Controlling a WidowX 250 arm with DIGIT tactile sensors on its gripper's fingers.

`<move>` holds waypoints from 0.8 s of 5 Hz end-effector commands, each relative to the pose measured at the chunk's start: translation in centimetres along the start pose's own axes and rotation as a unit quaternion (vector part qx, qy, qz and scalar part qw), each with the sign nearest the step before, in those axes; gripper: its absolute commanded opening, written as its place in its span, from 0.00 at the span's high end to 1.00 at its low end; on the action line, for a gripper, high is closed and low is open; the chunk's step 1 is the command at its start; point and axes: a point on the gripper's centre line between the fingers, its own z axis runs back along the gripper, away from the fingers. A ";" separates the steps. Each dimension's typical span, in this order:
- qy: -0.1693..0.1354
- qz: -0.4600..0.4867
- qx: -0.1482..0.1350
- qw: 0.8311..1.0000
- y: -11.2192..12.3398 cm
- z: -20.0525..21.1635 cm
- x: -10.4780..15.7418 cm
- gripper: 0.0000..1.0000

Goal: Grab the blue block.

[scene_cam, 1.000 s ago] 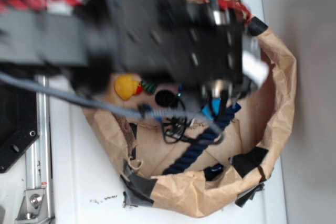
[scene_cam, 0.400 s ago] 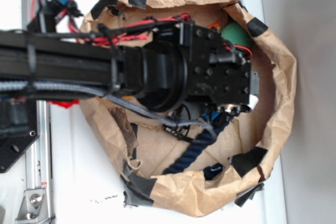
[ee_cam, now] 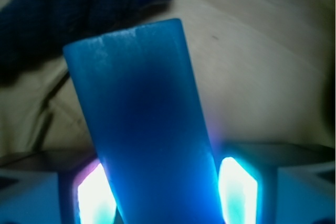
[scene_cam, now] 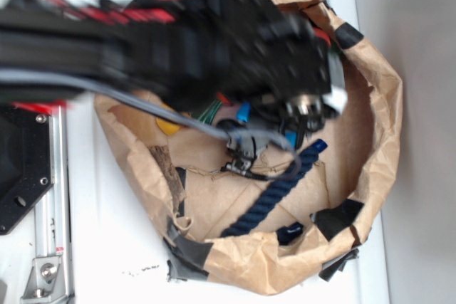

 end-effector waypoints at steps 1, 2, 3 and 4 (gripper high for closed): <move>-0.030 0.102 0.010 0.994 0.0 11.4 -0.2 1.00; 0.001 0.112 0.002 0.994 -0.8 12.8 -0.3 1.00; 0.009 0.118 0.000 0.993 -1.2 12.3 -0.3 1.00; 0.010 0.119 0.004 0.993 -1.6 12.1 -0.1 1.00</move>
